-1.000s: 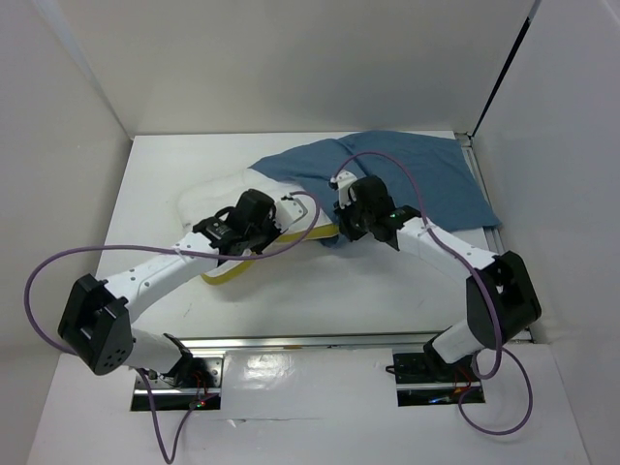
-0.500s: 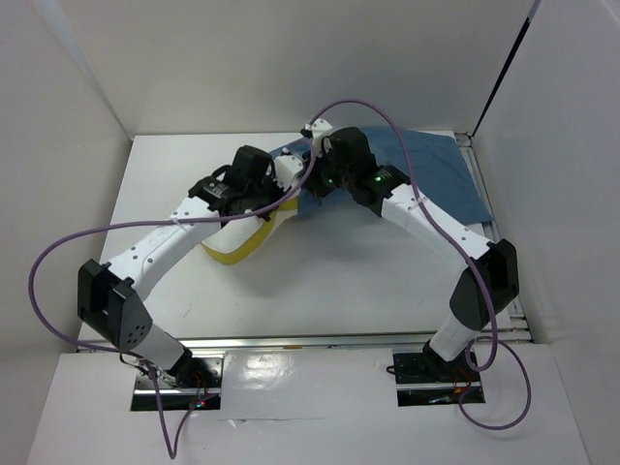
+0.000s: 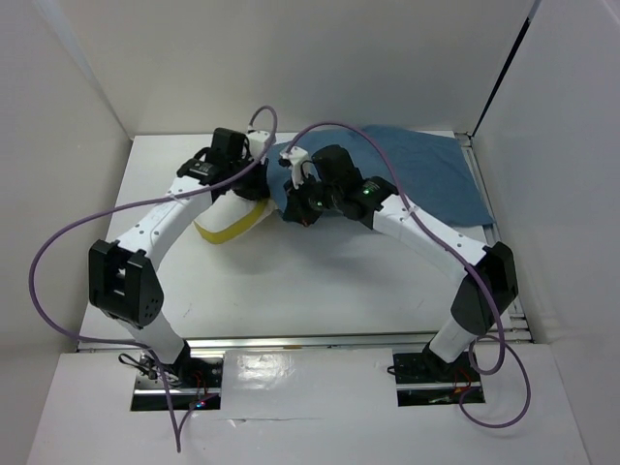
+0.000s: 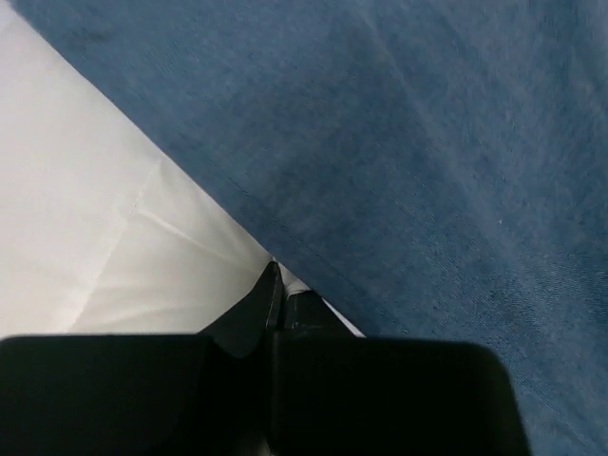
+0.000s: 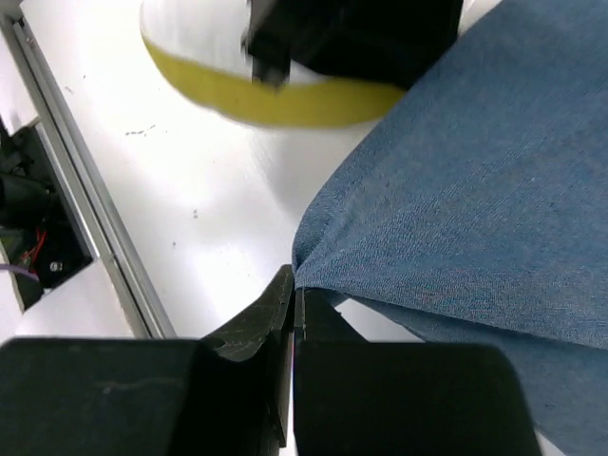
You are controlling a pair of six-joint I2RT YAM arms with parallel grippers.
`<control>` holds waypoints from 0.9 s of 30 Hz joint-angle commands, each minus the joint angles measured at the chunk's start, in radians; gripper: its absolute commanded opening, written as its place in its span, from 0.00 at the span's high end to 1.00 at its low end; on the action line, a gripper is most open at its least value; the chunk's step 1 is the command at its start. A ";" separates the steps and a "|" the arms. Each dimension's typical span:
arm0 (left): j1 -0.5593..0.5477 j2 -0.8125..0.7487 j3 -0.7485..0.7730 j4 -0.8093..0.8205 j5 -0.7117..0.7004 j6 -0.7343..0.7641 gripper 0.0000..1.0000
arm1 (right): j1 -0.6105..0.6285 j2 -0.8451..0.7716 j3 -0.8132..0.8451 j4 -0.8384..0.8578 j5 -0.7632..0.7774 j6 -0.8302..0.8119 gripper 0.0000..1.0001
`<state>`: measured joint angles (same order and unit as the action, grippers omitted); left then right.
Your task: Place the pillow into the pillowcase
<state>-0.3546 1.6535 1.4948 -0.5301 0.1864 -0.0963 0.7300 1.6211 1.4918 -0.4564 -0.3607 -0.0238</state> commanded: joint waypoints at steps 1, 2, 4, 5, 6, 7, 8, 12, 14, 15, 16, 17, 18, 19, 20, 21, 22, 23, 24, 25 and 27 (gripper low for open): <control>0.048 0.000 0.042 0.162 0.228 -0.132 1.00 | 0.011 -0.084 -0.007 0.024 -0.115 0.010 1.00; 0.060 0.015 0.042 0.162 0.281 -0.150 1.00 | 0.011 -0.084 -0.007 0.024 -0.115 0.010 1.00; 0.100 0.038 0.024 0.191 0.478 -0.235 1.00 | 0.011 -0.075 0.004 0.050 -0.115 0.010 1.00; 0.109 0.060 0.013 0.237 0.534 -0.299 1.00 | 0.011 -0.060 0.004 0.050 -0.115 0.010 1.00; 0.109 0.060 -0.001 0.261 0.577 -0.325 1.00 | 0.011 -0.049 0.016 0.064 -0.115 0.010 1.00; 0.109 0.072 -0.025 0.286 0.629 -0.344 1.00 | 0.011 -0.024 0.037 0.073 -0.115 0.010 1.00; 0.109 0.072 -0.025 0.298 0.640 -0.344 1.00 | 0.011 -0.012 0.047 0.073 -0.115 0.010 1.00; 0.100 0.083 -0.062 0.332 0.693 -0.373 1.00 | 0.011 0.043 0.085 0.107 -0.083 0.001 1.00; 0.100 0.083 -0.097 0.384 0.705 -0.422 1.00 | 0.011 0.075 0.119 0.125 -0.083 0.010 1.00; 0.100 0.083 -0.108 0.421 0.716 -0.449 1.00 | 0.011 0.088 0.131 0.125 -0.092 0.027 1.00; 0.100 0.083 -0.117 0.421 0.716 -0.460 1.00 | 0.011 0.098 0.142 0.125 -0.112 0.027 1.00; 0.100 0.083 -0.117 0.442 0.707 -0.474 1.00 | 0.011 0.108 0.154 0.125 -0.128 0.036 1.00; 0.109 0.083 -0.126 0.465 0.717 -0.486 1.00 | 0.011 0.120 0.171 0.125 -0.156 0.048 1.00; 0.109 0.097 -0.127 0.466 0.717 -0.497 1.00 | 0.032 0.120 0.171 0.125 -0.165 0.048 1.00; 0.109 0.118 -0.114 0.466 0.717 -0.509 1.00 | 0.042 0.120 0.180 0.114 -0.176 0.048 1.00; 0.121 0.129 -0.114 0.478 0.729 -0.510 1.00 | 0.051 0.120 0.180 0.114 -0.185 0.038 1.00; 0.121 0.138 -0.114 0.478 0.729 -0.525 1.00 | 0.051 0.120 0.180 0.114 -0.195 0.038 1.00; 0.134 0.138 -0.114 0.478 0.729 -0.539 1.00 | 0.051 0.120 0.168 0.104 -0.195 0.038 1.00; 0.134 0.150 -0.114 0.478 0.720 -0.539 1.00 | 0.051 0.120 0.153 0.095 -0.195 0.029 1.00; 0.134 0.161 -0.114 0.478 0.708 -0.539 0.99 | 0.051 0.108 0.142 0.094 -0.186 0.028 1.00; 0.144 0.161 -0.114 0.443 0.680 -0.511 0.87 | 0.051 0.085 0.119 0.073 -0.170 0.004 1.00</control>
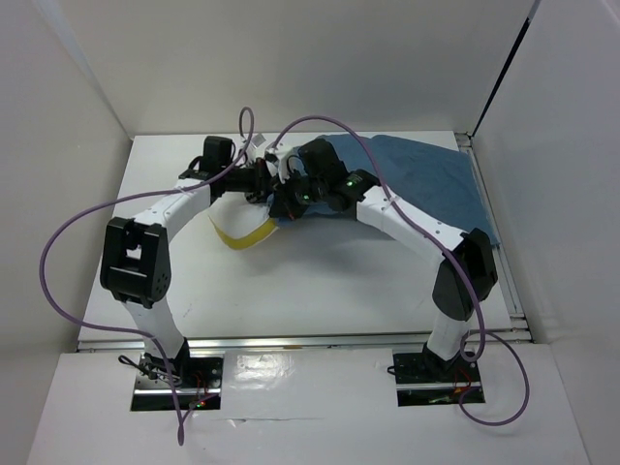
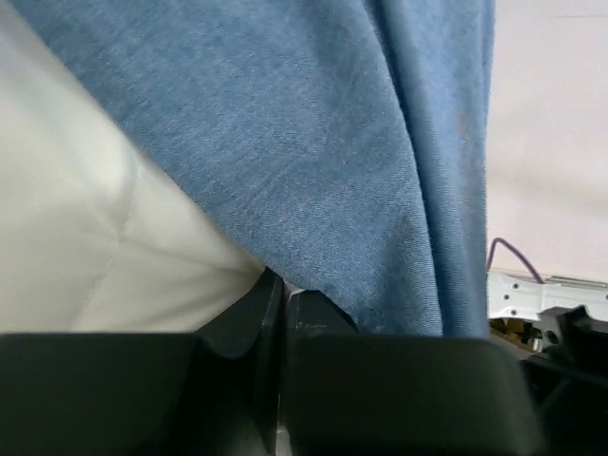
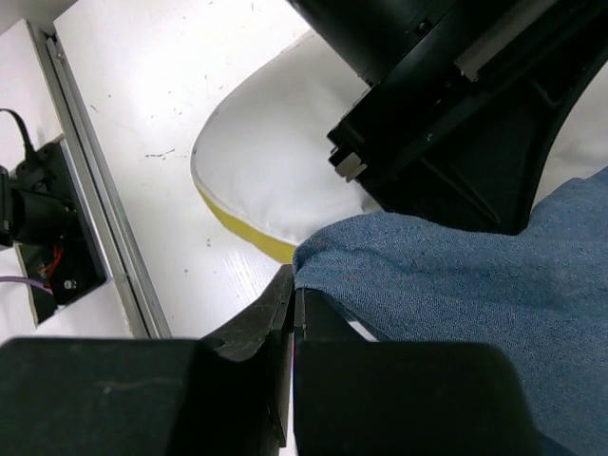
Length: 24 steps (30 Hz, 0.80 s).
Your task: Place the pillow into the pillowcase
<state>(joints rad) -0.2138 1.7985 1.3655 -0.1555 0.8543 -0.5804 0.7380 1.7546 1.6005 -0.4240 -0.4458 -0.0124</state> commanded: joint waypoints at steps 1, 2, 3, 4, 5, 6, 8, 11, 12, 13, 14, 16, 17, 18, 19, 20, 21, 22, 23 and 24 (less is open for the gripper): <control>0.004 0.016 0.029 0.016 -0.003 0.012 0.81 | 0.043 -0.059 0.000 0.041 -0.071 -0.023 1.00; 0.013 0.016 0.029 -0.018 -0.027 0.033 0.76 | 0.043 -0.069 -0.001 0.016 -0.071 -0.032 1.00; 0.013 0.016 0.029 -0.038 -0.078 0.051 0.74 | 0.043 -0.082 -0.013 0.007 -0.059 -0.044 1.00; 0.013 0.016 0.029 -0.061 -0.108 0.088 0.74 | 0.043 -0.092 -0.028 -0.004 -0.050 -0.044 1.00; 0.013 0.004 0.029 -0.111 -0.139 0.106 0.72 | 0.043 -0.092 -0.037 -0.015 -0.035 -0.053 1.00; 0.013 -0.005 0.040 -0.137 -0.171 0.128 0.68 | 0.043 -0.108 -0.046 -0.036 -0.022 -0.064 1.00; 0.013 -0.017 0.040 -0.218 -0.257 0.192 0.64 | 0.043 -0.124 -0.057 -0.068 0.004 -0.076 1.00; 0.013 -0.043 0.050 -0.294 -0.400 0.267 0.58 | 0.034 -0.168 -0.076 -0.128 0.035 -0.077 1.00; 0.022 -0.057 0.037 -0.309 -0.443 0.280 0.58 | 0.034 -0.179 -0.091 -0.137 0.045 -0.077 1.00; 0.022 -0.100 0.006 -0.309 -0.519 0.290 0.55 | 0.034 -0.199 -0.105 -0.157 0.045 -0.077 1.00; 0.022 -0.123 -0.008 -0.309 -0.547 0.318 0.46 | 0.025 -0.208 -0.105 -0.166 0.054 -0.077 1.00; 0.022 -0.181 -0.031 -0.309 -0.613 0.343 0.38 | 0.024 -0.237 -0.141 -0.180 0.055 -0.077 1.00; 0.022 -0.195 -0.031 -0.309 -0.626 0.378 0.26 | 0.015 -0.247 -0.152 -0.193 0.055 -0.077 1.00; 0.031 -0.206 -0.010 -0.318 -0.638 0.390 0.23 | 0.015 -0.268 -0.163 -0.206 0.055 -0.067 1.00; 0.031 -0.215 0.001 -0.319 -0.647 0.401 0.20 | 0.015 -0.277 -0.186 -0.206 0.055 -0.067 1.00; 0.031 -0.226 0.015 -0.341 -0.647 0.412 0.18 | 0.015 -0.288 -0.198 -0.216 0.055 -0.067 1.00; 0.031 -0.226 0.047 -0.351 -0.647 0.425 0.16 | 0.006 -0.297 -0.209 -0.216 0.055 -0.067 1.00; 0.031 -0.226 0.062 -0.361 -0.656 0.425 0.16 | 0.006 -0.311 -0.224 -0.216 0.055 -0.067 1.00; 0.031 -0.226 0.078 -0.371 -0.656 0.438 0.15 | 0.006 -0.311 -0.224 -0.216 0.055 -0.058 1.00; 0.031 -0.226 0.090 -0.384 -0.678 0.438 0.15 | 0.006 -0.311 -0.224 -0.226 0.055 -0.058 1.00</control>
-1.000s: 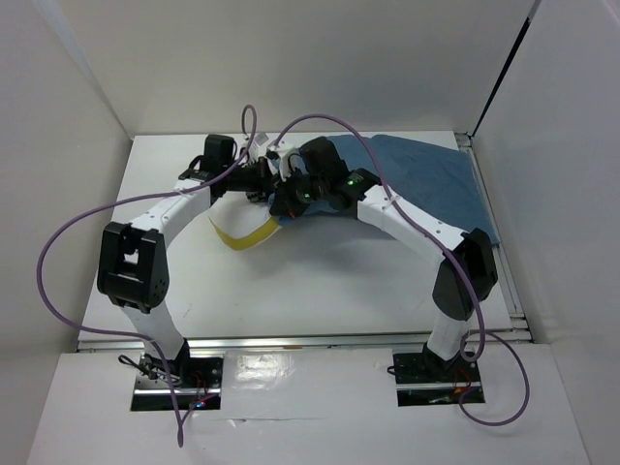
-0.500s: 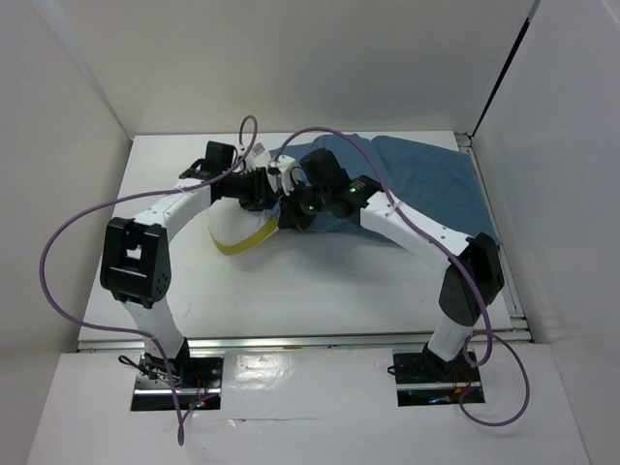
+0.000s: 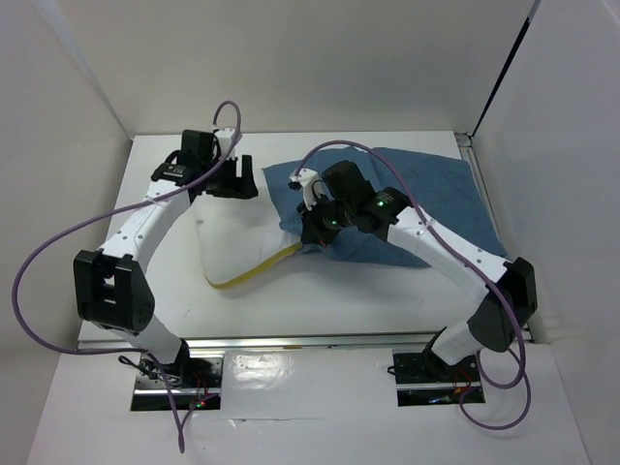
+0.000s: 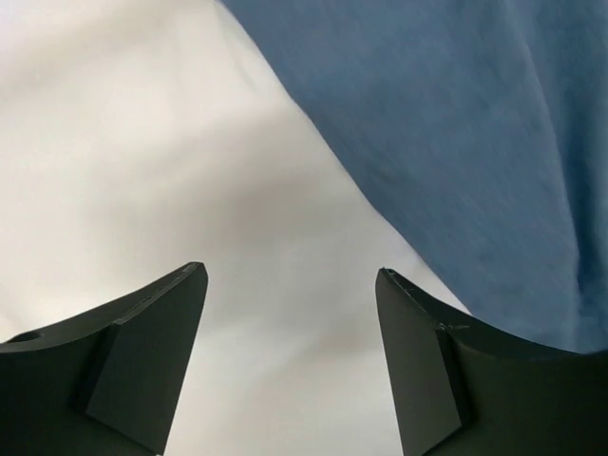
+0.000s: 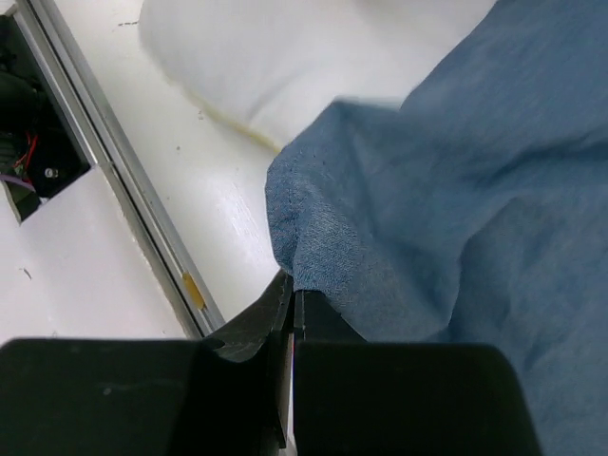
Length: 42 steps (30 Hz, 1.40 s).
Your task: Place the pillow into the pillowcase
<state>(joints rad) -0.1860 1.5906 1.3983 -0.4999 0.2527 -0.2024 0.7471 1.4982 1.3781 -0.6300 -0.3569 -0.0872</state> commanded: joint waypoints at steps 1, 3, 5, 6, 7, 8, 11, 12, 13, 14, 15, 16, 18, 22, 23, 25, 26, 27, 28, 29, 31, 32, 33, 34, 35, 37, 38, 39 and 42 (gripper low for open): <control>0.013 -0.018 0.067 -0.040 -0.092 0.073 0.15 | -0.003 -0.067 -0.014 -0.020 -0.025 0.017 1.00; 0.013 0.008 0.076 -0.049 -0.176 0.083 0.13 | -0.014 -0.078 -0.024 -0.030 -0.016 0.017 1.00; 0.042 0.037 0.085 -0.081 -0.196 0.101 0.13 | -0.023 -0.087 -0.033 -0.030 -0.005 0.017 1.00; 0.054 0.051 0.085 -0.094 -0.196 0.112 0.13 | -0.023 -0.098 -0.045 -0.030 -0.005 0.017 1.00; 0.078 0.080 0.100 -0.126 -0.175 0.112 0.13 | -0.023 -0.098 -0.045 -0.030 0.004 0.017 1.00; 0.092 0.094 0.110 -0.150 -0.162 0.112 0.13 | -0.023 -0.098 -0.045 -0.019 0.004 0.017 1.00; 0.132 0.106 0.119 -0.206 -0.057 0.144 0.13 | -0.023 -0.067 -0.021 0.006 0.004 0.017 1.00; 0.147 0.091 0.105 -0.206 -0.017 0.203 0.15 | -0.023 -0.067 -0.021 0.006 0.015 0.017 1.00; 0.148 0.072 0.070 -0.206 0.018 0.237 0.15 | -0.032 -0.041 -0.007 0.015 0.015 0.017 1.00; 0.148 0.027 0.048 -0.177 0.004 0.259 0.15 | -0.041 -0.041 0.007 0.015 0.015 0.017 1.00; 0.139 0.005 0.027 -0.163 -0.012 0.286 0.15 | -0.041 -0.024 0.016 0.024 0.015 0.017 1.00; 0.138 -0.009 0.010 -0.163 -0.026 0.296 0.15 | -0.052 -0.015 0.016 0.024 0.015 0.017 1.00; 0.138 -0.018 -0.012 -0.186 -0.103 0.296 0.15 | -0.064 0.010 0.044 0.024 0.015 0.017 1.00; 0.169 -0.023 -0.044 -0.250 -0.142 0.273 0.15 | -0.084 0.039 0.085 0.044 0.026 0.027 1.00; 0.180 -0.035 -0.071 -0.261 -0.130 0.273 0.15 | -0.084 0.063 0.094 0.053 0.026 0.027 1.00; 0.189 -0.060 -0.097 -0.261 -0.101 0.287 0.16 | -0.084 0.085 0.130 0.053 -0.007 0.037 1.00; 0.189 -0.084 -0.110 -0.261 -0.077 0.297 0.16 | -0.084 0.094 0.139 0.062 -0.007 0.037 1.00; 0.189 -0.084 -0.119 -0.261 -0.028 0.297 0.16 | -0.084 0.112 0.154 0.062 -0.017 0.037 1.00; 0.189 -0.098 -0.128 -0.261 0.003 0.310 0.16 | -0.084 0.112 0.154 0.062 -0.017 0.037 1.00; 0.189 -0.098 -0.128 -0.261 0.040 0.322 0.16 | -0.084 0.126 0.167 0.062 -0.030 0.047 1.00; 0.189 -0.087 -0.116 -0.302 0.161 0.349 0.16 | -0.084 0.137 0.177 0.062 -0.040 0.047 1.00; 0.189 -0.087 -0.116 -0.314 0.198 0.397 0.16 | -0.084 0.137 0.177 0.062 -0.040 0.056 1.00; 0.189 -0.078 -0.107 -0.328 0.253 0.426 0.16 | -0.084 0.137 0.177 0.062 -0.040 0.056 1.00; 0.189 -0.078 -0.107 -0.341 0.272 0.452 0.14 | -0.084 0.137 0.177 0.062 -0.040 0.056 1.00; 0.189 -0.078 -0.107 -0.341 0.272 0.510 0.11 | -0.084 0.137 0.177 0.062 -0.040 0.056 1.00; 0.177 -0.078 -0.107 -0.341 0.235 0.543 0.10 | -0.084 0.137 0.177 0.062 -0.027 0.056 1.00; 0.177 -0.078 -0.107 -0.353 0.224 0.555 0.10 | -0.084 0.137 0.177 0.062 -0.018 0.056 1.00; 0.177 -0.064 -0.092 -0.370 0.224 0.564 0.10 | -0.084 0.137 0.177 0.062 -0.008 0.056 1.00; 0.177 -0.090 -0.079 -0.373 0.235 0.597 0.03 | -0.084 0.137 0.188 0.073 0.019 0.067 1.00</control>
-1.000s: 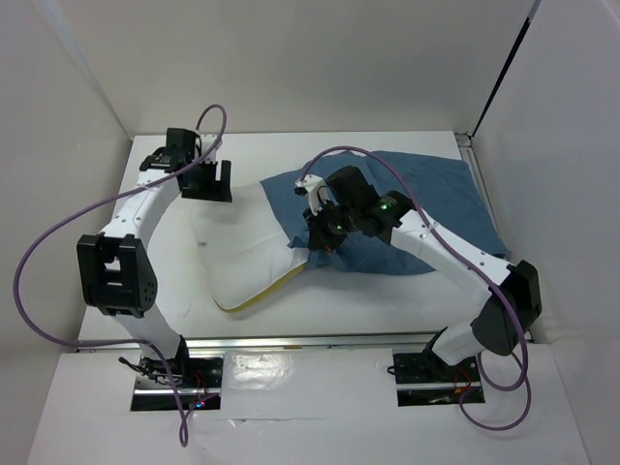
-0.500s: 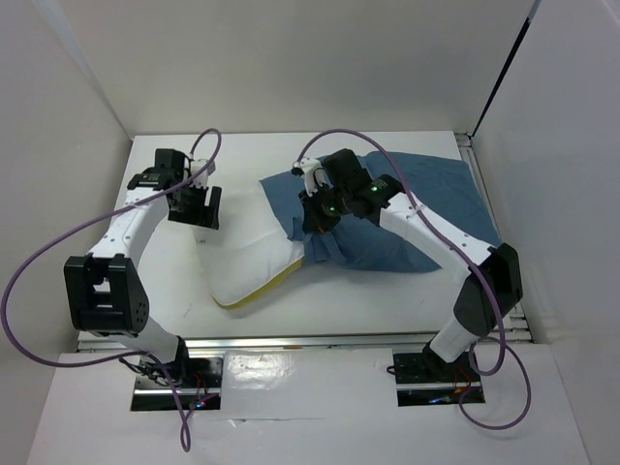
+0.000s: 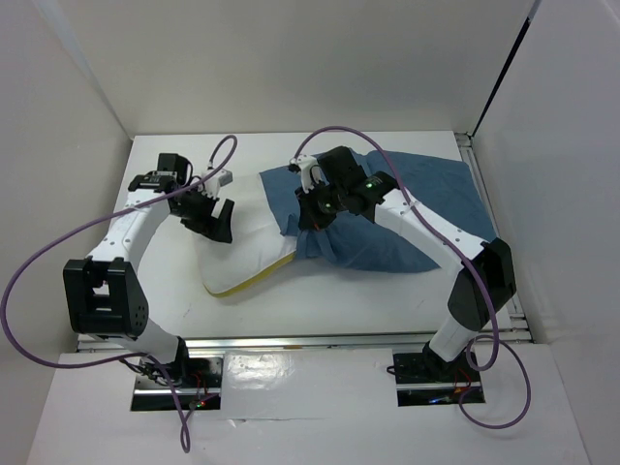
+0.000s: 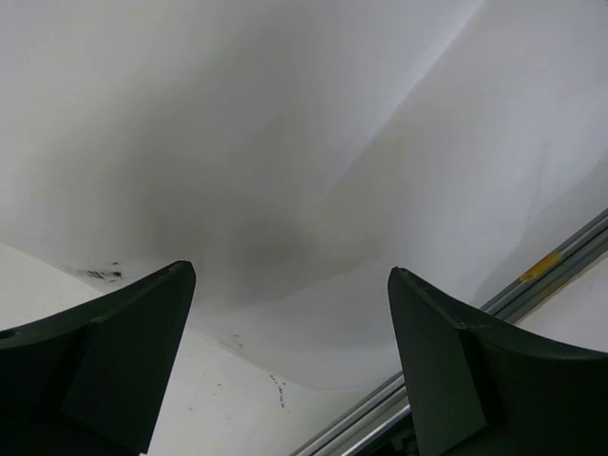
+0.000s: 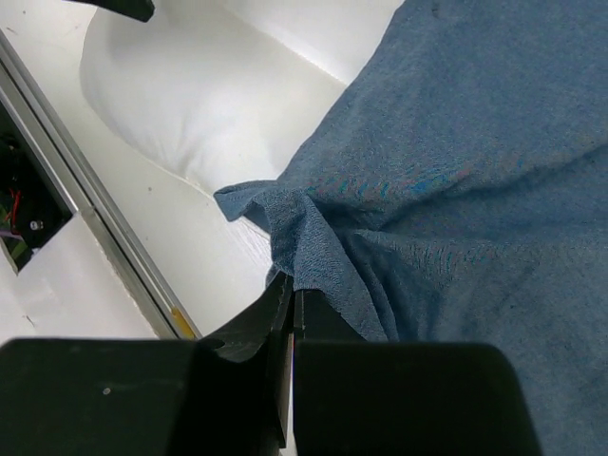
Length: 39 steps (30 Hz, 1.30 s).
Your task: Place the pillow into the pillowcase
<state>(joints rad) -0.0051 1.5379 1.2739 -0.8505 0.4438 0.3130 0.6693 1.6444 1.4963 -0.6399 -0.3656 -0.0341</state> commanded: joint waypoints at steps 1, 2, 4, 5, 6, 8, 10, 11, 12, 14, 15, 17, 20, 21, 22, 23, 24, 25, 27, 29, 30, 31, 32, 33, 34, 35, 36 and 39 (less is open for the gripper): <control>-0.018 -0.056 0.013 -0.010 0.011 0.119 0.03 | -0.007 0.000 0.079 0.083 0.028 0.014 1.00; -0.027 -0.073 -0.005 0.002 -0.010 0.120 0.01 | -0.007 0.000 0.079 0.083 0.028 0.014 1.00; -0.027 -0.123 -0.039 0.013 -0.020 0.202 0.01 | -0.007 0.011 0.088 0.094 0.028 0.014 1.00; -0.027 -0.142 -0.077 0.013 -0.020 0.231 0.00 | -0.007 0.020 0.099 0.094 0.028 0.014 1.00; -0.027 -0.160 -0.094 0.013 -0.020 0.294 0.00 | -0.007 0.029 0.099 0.094 0.028 0.014 1.00; -0.027 -0.209 -0.140 0.013 -0.033 0.354 0.00 | -0.007 0.041 0.108 0.103 0.028 0.023 1.00; -0.027 -0.240 -0.160 -0.007 -0.033 0.440 0.00 | -0.016 0.041 0.117 0.103 0.028 0.033 1.00; -0.036 -0.274 -0.180 -0.007 -0.033 0.461 0.00 | -0.016 0.052 0.130 0.103 0.028 0.033 1.00; -0.036 -0.286 -0.192 -0.007 -0.033 0.478 0.00 | -0.025 0.061 0.130 0.103 0.028 0.033 1.00; -0.047 -0.295 -0.221 -0.019 -0.033 0.515 0.00 | -0.037 0.075 0.156 0.103 0.028 0.042 1.00; -0.047 -0.295 -0.231 -0.037 -0.033 0.524 0.00 | -0.037 0.075 0.165 0.103 0.019 0.042 1.00; -0.058 -0.295 -0.240 -0.048 -0.019 0.534 0.00 | -0.046 0.084 0.185 0.103 0.019 0.042 1.00; -0.079 -0.295 -0.284 -0.021 -0.005 0.534 0.00 | -0.047 0.104 0.225 0.091 0.019 0.042 1.00; -0.079 -0.295 -0.295 -0.004 -0.005 0.534 0.00 | -0.047 0.104 0.225 0.082 0.019 0.042 1.00; -0.079 -0.286 -0.295 0.016 -0.005 0.534 0.00 | -0.047 0.104 0.225 0.082 0.019 0.042 1.00; -0.091 -0.271 -0.307 0.046 -0.005 0.534 0.00 | -0.047 0.104 0.225 0.082 0.019 0.042 1.00; -0.091 -0.262 -0.308 0.066 -0.005 0.522 0.00 | -0.047 0.104 0.225 0.072 0.010 0.042 1.00; -0.091 -0.251 -0.308 0.089 -0.014 0.500 0.00 | -0.047 0.104 0.225 0.072 0.010 0.042 1.00; -0.091 -0.217 -0.308 0.161 -0.026 0.489 0.00 | -0.047 0.104 0.225 0.063 0.010 0.042 1.00; -0.102 -0.194 -0.308 0.218 -0.048 0.448 0.03 | -0.047 0.094 0.225 0.054 0.010 0.042 1.00; -0.102 -0.171 -0.308 0.279 -0.069 0.434 0.05 | -0.047 0.094 0.214 0.054 0.010 0.051 1.00; -0.111 -0.159 -0.308 0.309 -0.070 0.422 0.07 | -0.047 0.082 0.214 0.054 0.001 0.051 1.00; -0.111 -0.147 -0.308 0.333 -0.082 0.402 0.09 | -0.047 0.081 0.203 0.054 0.001 0.051 1.00; -0.125 -0.134 -0.308 0.361 -0.082 0.388 0.11 | -0.047 0.069 0.203 0.045 0.001 0.051 1.00; -0.125 -0.122 -0.308 0.392 -0.100 0.371 0.14 | -0.047 0.069 0.193 0.045 0.001 0.051 1.00; -0.137 -0.090 -0.308 0.412 -0.100 0.371 0.18 | -0.047 0.069 0.193 0.045 -0.012 0.051 1.00; -0.159 -0.069 -0.295 0.425 -0.100 0.361 0.31 | -0.056 0.069 0.193 0.036 -0.012 0.051 1.00; -0.183 0.023 -0.249 0.435 -0.086 0.318 0.50 | -0.056 0.060 0.193 0.025 -0.026 0.051 1.00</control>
<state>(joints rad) -0.1566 1.4906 0.9867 -0.4953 0.3283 0.6868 0.6231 1.7576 1.6623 -0.6361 -0.3542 0.0059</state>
